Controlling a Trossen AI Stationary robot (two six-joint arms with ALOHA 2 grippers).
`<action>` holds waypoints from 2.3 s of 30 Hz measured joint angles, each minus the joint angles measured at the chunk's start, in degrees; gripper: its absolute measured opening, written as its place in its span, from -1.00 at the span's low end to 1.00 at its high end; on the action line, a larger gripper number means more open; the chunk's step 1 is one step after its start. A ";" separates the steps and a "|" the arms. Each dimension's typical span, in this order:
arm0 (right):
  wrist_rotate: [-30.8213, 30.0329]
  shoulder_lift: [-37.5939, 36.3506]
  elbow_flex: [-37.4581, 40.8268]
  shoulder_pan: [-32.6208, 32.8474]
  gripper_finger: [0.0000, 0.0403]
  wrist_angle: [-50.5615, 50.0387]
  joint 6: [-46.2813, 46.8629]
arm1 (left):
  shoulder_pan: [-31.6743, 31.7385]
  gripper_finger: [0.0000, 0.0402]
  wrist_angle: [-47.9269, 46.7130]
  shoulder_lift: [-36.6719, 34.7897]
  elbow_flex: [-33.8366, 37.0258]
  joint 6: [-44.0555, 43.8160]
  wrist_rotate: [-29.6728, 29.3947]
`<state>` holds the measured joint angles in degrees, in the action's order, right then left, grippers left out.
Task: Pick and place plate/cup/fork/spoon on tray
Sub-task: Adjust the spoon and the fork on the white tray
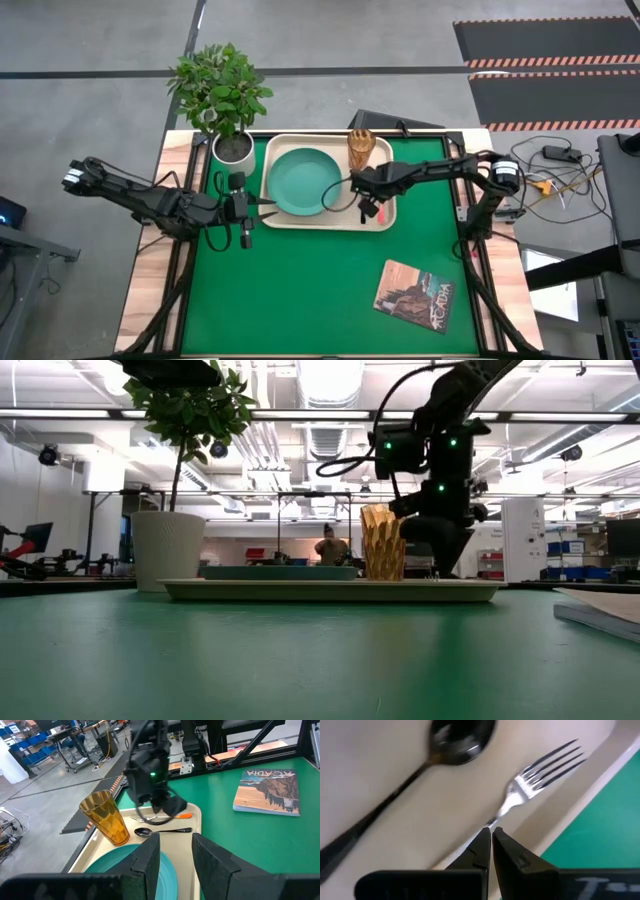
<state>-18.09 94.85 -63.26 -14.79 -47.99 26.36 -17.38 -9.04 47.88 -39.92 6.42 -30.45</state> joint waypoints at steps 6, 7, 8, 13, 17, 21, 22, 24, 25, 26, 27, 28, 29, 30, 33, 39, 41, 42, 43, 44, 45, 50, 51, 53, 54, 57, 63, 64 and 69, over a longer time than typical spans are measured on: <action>-0.15 0.00 0.43 -4.16 -0.96 1.59 -3.53 | 0.01 -0.52 -0.02 0.00 0.00 -0.02 0.00; -0.15 -0.02 0.92 -4.24 -0.96 2.20 -3.76 | 0.00 -0.52 0.00 0.00 0.00 -0.02 0.02; -0.12 -0.02 1.52 -4.21 -0.96 2.99 -3.95 | 0.00 -0.52 -0.02 0.00 0.00 -0.02 0.02; 0.02 -0.04 5.08 -3.98 -0.96 8.93 -4.84 | 0.00 -0.52 -0.04 -0.01 0.00 -0.02 0.02; -0.20 -0.13 6.68 -4.00 -0.96 11.42 -4.51 | 0.00 -0.52 -0.04 0.00 0.00 -0.04 0.02; 0.93 -0.13 6.80 -3.98 -0.96 11.63 -3.42 | 0.00 -0.52 -0.04 0.00 0.00 -0.03 0.02; 1.54 -0.13 6.80 -4.00 -0.96 11.69 -3.05 | 0.01 -0.52 -0.04 0.00 0.00 -0.02 0.02; 1.68 -0.15 6.80 -3.98 -0.96 11.67 -2.29 | 0.01 -0.52 -0.04 0.00 0.00 -0.03 0.02; 1.70 -0.15 6.80 -3.98 -0.96 11.62 -1.95 | 0.00 -0.52 -0.04 0.00 0.00 -0.03 0.02; 1.68 -0.21 6.80 -4.00 -0.96 11.56 -1.60 | 0.00 -0.52 -0.04 0.00 0.00 -0.02 0.02; 1.66 -0.24 6.80 -4.00 -0.96 11.52 -1.25 | 0.00 -0.52 -0.04 0.00 0.00 -0.02 0.02; 1.66 -0.33 6.80 -4.00 -0.96 11.50 -0.85 | 0.01 -0.52 -0.04 0.00 0.00 -0.02 0.02; 1.72 -0.47 6.80 -4.00 -0.96 11.50 -0.83 | 0.01 -0.52 -0.04 0.00 0.00 -0.02 0.02; 1.81 -0.58 6.80 -3.98 -0.96 11.47 -0.83 | 0.01 -0.52 -0.04 0.00 0.00 -0.02 0.02; 2.90 -1.00 6.80 -3.87 -0.96 11.46 -0.25 | 0.01 -0.52 -0.04 0.00 0.00 -0.02 0.02; 3.23 -2.18 6.80 -3.85 -0.96 11.44 0.17 | 0.02 -0.52 -0.04 -0.01 0.00 -0.03 0.02; 3.19 -3.27 6.80 -3.63 -0.96 11.42 0.97 | 0.02 -0.52 -0.04 -0.02 0.00 -0.02 0.02; 3.10 -3.92 6.80 -3.42 -0.96 11.42 1.36 | 0.00 -0.52 -0.04 0.00 0.00 -0.02 0.02; 3.20 -4.65 6.80 -3.02 -0.96 11.43 1.87 | 0.01 -0.52 -0.04 -0.01 0.00 -0.03 0.02; 3.69 -5.35 6.80 -2.51 -0.96 11.44 2.44 | 0.01 -0.52 -0.04 -0.01 0.00 -0.04 0.02; 4.63 -5.90 6.80 -1.88 -0.96 11.49 2.85 | 0.00 -0.52 -0.04 0.00 0.00 -0.02 0.02; 8.42 -7.29 6.80 3.43 -0.96 11.79 4.81 | 0.02 -0.52 -0.04 -0.01 0.00 -0.03 0.02; 8.54 -7.30 6.80 4.83 -0.96 12.10 5.47 | 0.02 -0.52 -0.04 -0.02 0.00 -0.04 0.02; 8.53 -6.91 6.80 7.58 -0.96 13.27 6.73 | 0.02 -0.52 -0.04 -0.01 0.00 -0.04 0.02; 8.50 -6.56 6.80 8.77 -0.96 13.72 7.04 | 0.01 -0.52 -0.04 0.00 0.00 -0.04 0.02; 6.76 -4.88 6.89 11.91 -0.96 14.52 8.09 | 0.00 -0.52 -0.03 -0.01 0.00 -0.04 0.02; 6.00 -1.44 6.95 14.07 -0.96 14.91 9.80 | 0.02 -0.52 -0.02 -0.02 0.00 -0.07 0.02; 6.01 -1.01 6.95 14.13 -0.96 15.55 9.82 | 0.02 -0.52 -0.02 -0.02 0.00 -0.07 0.02; 6.05 -0.26 6.95 14.16 -0.96 19.54 9.43 | 0.00 -0.52 -0.02 -0.02 0.00 -0.07 0.02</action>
<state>-12.03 94.59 -56.31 -0.62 -28.45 35.79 -17.38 -9.06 47.86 -39.92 6.35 -30.44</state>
